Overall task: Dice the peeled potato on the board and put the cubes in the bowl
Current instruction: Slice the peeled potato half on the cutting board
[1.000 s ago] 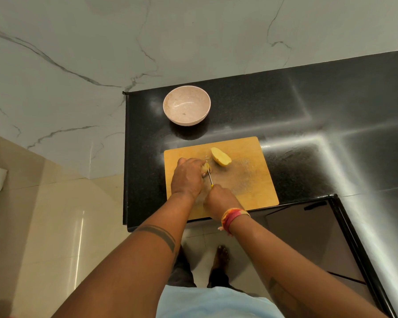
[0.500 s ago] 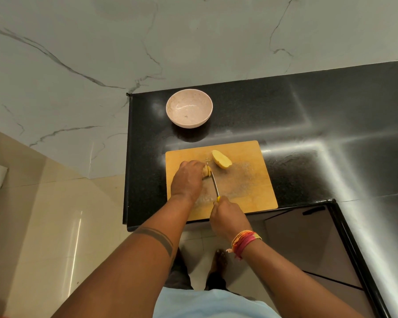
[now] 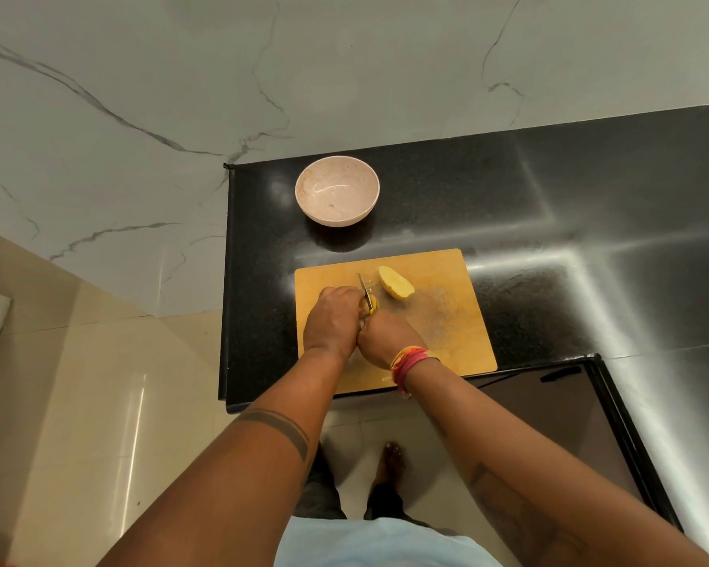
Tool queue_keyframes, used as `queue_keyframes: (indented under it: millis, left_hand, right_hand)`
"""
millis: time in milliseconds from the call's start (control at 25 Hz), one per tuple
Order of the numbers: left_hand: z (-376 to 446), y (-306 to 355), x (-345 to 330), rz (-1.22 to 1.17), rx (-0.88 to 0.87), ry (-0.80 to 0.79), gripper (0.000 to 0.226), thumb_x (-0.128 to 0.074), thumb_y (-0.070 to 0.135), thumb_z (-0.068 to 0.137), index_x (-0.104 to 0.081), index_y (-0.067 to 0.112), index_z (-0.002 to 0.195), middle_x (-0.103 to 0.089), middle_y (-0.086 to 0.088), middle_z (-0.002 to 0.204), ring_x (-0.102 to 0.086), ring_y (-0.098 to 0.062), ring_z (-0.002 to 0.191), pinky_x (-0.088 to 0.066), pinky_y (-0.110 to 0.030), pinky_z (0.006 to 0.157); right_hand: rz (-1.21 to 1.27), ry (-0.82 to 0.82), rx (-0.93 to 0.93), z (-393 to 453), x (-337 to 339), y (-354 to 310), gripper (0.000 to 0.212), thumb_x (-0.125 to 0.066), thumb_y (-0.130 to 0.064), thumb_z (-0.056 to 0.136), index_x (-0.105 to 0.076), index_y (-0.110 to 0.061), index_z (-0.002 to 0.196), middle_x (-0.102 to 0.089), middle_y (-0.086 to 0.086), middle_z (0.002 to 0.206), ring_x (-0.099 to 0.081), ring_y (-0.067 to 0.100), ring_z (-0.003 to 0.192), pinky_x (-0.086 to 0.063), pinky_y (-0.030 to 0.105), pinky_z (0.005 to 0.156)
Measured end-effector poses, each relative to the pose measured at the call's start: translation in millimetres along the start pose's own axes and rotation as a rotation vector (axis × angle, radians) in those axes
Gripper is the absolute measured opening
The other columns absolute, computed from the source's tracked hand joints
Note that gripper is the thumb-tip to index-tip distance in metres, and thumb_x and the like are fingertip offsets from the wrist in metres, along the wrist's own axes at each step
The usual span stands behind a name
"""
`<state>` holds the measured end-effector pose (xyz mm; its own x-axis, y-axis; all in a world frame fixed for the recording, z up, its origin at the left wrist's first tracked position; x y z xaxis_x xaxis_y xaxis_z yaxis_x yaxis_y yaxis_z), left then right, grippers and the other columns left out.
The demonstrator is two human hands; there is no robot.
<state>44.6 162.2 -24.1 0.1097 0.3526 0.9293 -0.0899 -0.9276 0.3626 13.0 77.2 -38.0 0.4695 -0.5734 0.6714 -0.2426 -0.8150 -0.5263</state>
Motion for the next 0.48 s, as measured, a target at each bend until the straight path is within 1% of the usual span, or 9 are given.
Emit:
queue_keyframes:
  millis: [80,160,280,360,400,480]
  left_hand:
    - [0.3,-0.8,0.9,-0.004,-0.004,-0.001,0.022,-0.055,0.017,0.101,-0.069,0.021,0.118,-0.068,0.002,0.117,-0.053,-0.018,0.113,-0.051,-0.032,0.088]
    - [0.3,-1.7,0.7,-0.009,0.002,-0.002,0.021,-0.055,0.017,0.101,-0.069,0.021,0.116,-0.068,0.001,0.116,-0.053,-0.019,0.112,-0.051,-0.032,0.087]
    - [0.4,-1.0,2.7,-0.019,0.019,-0.003,0.023,-0.055,0.015,0.101,-0.070,0.020,0.118,-0.068,0.000,0.117,-0.052,-0.019,0.112,-0.052,-0.034,0.088]
    - [0.8,-0.2,4.6,-0.037,0.030,-0.007,0.025,-0.059,0.015,0.100,-0.069,0.018,0.122,-0.068,0.000,0.119,-0.053,-0.020,0.115,-0.051,-0.036,0.090]
    - [0.9,-0.4,4.5,-0.046,0.031,-0.011,0.025,-0.060,0.015,0.099,-0.069,0.018,0.123,-0.068,0.000,0.119,-0.052,-0.020,0.115,-0.050,-0.036,0.090]
    - [0.6,-1.9,2.1,-0.057,0.033,-0.022,0.026,-0.061,0.016,0.099,-0.069,0.019,0.123,-0.068,0.002,0.120,-0.052,-0.020,0.113,-0.050,-0.036,0.087]
  right_hand:
    - [-0.048,-0.027,0.027,3.9,2.7,-5.0,0.020,-0.045,-0.009,0.099,-0.055,-0.013,0.083,-0.062,0.013,0.087,-0.056,0.026,0.078,-0.045,0.033,0.069]
    - [-0.074,-0.039,0.039,5.1,2.5,-7.1,0.020,-0.044,-0.008,0.100,-0.056,-0.012,0.085,-0.063,0.013,0.090,-0.056,0.027,0.079,-0.045,0.033,0.071]
    - [-0.108,-0.055,0.056,-2.3,-6.9,-3.4,0.019,-0.043,-0.008,0.100,-0.060,-0.012,0.092,-0.069,0.018,0.103,-0.063,0.030,0.087,-0.046,0.034,0.071]
    - [-0.062,-0.058,-0.006,-14.5,-16.3,11.9,0.018,-0.043,-0.009,0.099,-0.059,-0.006,0.107,-0.065,0.020,0.111,-0.060,0.033,0.094,-0.044,0.035,0.074]
    - [-0.021,-0.052,-0.050,-21.0,-20.4,22.2,0.019,-0.042,-0.010,0.099,-0.056,-0.004,0.111,-0.063,0.021,0.114,-0.058,0.033,0.093,-0.042,0.035,0.074]
    - [0.029,-0.051,-0.107,-31.2,-31.4,39.0,0.015,-0.042,-0.011,0.097,-0.051,-0.007,0.108,-0.063,0.021,0.116,-0.053,0.030,0.086,-0.040,0.033,0.073]
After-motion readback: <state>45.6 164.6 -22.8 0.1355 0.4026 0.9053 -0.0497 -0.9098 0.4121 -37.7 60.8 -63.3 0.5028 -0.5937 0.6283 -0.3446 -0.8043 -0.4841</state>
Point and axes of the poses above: each hand's wrist, its own z-axis towards the middle knuckle, its own x-axis out of the back of the hand, y = z × x, the point moved 9 cm from there along z, towards the middle knuckle
